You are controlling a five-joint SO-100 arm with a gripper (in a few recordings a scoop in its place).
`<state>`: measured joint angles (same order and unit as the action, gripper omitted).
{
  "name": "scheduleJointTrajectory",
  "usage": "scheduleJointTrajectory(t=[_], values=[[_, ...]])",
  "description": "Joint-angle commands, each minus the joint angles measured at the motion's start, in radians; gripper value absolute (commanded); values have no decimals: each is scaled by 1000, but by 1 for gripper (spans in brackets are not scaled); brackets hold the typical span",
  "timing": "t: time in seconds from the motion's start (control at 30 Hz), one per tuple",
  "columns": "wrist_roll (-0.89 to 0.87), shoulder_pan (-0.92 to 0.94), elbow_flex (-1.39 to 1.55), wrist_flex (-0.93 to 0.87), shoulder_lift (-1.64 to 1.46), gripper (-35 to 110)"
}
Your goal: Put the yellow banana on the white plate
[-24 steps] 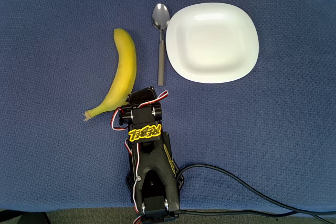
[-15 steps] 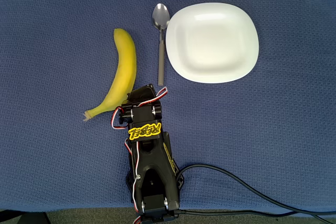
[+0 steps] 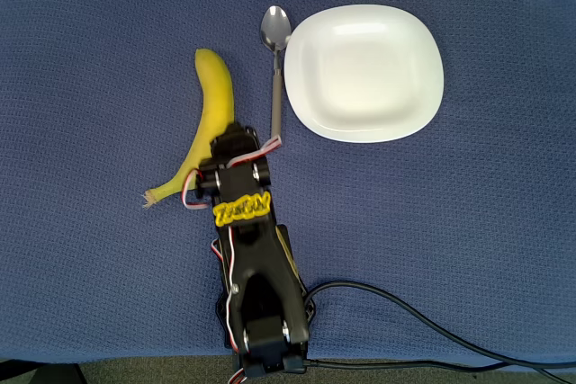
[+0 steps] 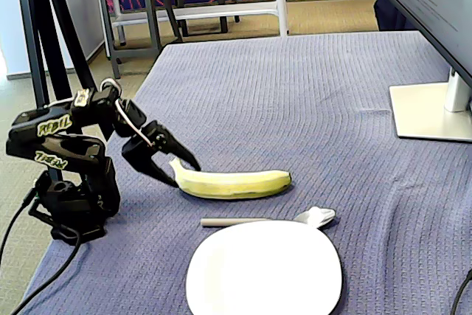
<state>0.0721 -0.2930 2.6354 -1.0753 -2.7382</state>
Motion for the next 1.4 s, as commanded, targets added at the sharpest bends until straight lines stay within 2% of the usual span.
scheduleJointTrajectory(t=[0.0, 0.2, 0.33, 0.43, 0.63, 0.8, 0.97, 1.13, 1.3, 1.37], values=[[-106, -11, -225, -12, 173, 24], [-311, 29, -362, -58, 272, 48], [-471, 32, -445, -141, 385, 51], [-538, 21, -523, -202, 477, 51], [-541, 58, -669, -198, 678, 50], [-727, 101, -796, -212, 834, 52], [-887, 58, -775, -213, 867, 44], [-946, 6, -778, -204, 847, 40], [-1071, -20, -782, -235, 879, 56], [-1098, -11, -772, -230, 879, 55]])
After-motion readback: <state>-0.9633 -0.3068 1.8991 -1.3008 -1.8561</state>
